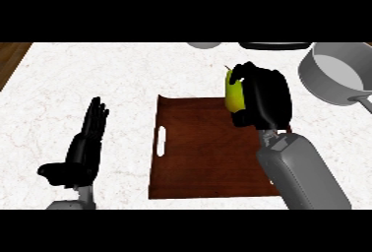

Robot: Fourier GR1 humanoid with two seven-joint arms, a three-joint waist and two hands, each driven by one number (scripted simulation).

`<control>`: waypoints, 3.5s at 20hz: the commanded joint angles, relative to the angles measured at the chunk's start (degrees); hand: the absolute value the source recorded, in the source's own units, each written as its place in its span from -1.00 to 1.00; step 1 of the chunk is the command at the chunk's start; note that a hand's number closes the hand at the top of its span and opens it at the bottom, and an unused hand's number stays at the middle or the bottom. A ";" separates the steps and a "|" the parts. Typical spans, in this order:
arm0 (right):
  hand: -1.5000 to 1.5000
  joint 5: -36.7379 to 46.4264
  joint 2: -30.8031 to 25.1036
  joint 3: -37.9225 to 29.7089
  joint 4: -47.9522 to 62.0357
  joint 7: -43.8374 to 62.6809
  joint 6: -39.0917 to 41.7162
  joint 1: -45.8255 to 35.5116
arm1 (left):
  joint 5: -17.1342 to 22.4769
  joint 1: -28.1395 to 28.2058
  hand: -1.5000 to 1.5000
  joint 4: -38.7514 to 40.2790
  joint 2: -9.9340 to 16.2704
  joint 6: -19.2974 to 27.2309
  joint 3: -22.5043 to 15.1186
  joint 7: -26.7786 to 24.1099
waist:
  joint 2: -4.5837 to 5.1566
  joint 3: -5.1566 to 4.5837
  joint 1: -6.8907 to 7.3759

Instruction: Pick the pear from the tray and place it in the pot

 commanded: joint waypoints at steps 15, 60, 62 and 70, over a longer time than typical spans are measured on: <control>1.00 -0.63 -11.76 -20.73 0.25 -1.63 1.35 -1.08 | 0.89 4.05 0.00 0.89 0.15 -2.87 1.18 -5.78 | 0.18 0.01 0.37; -1.00 -40.95 -32.21 -66.60 68.88 -55.13 -6.44 -11.13 | 0.46 1.80 0.00 -1.12 -0.60 -3.05 0.60 -1.41 | 0.96 0.31 1.32; -1.00 -41.79 -33.60 -67.66 71.04 -55.09 -7.17 -11.28 | -0.35 -1.10 0.00 -1.99 -0.36 -2.07 0.86 0.58 | 1.14 0.32 1.88; -1.00 -46.66 -39.64 -71.65 74.17 -62.72 -2.59 -5.84 | 0.38 0.35 0.00 0.28 -0.03 -3.86 1.09 -2.00 | 1.12 0.35 1.94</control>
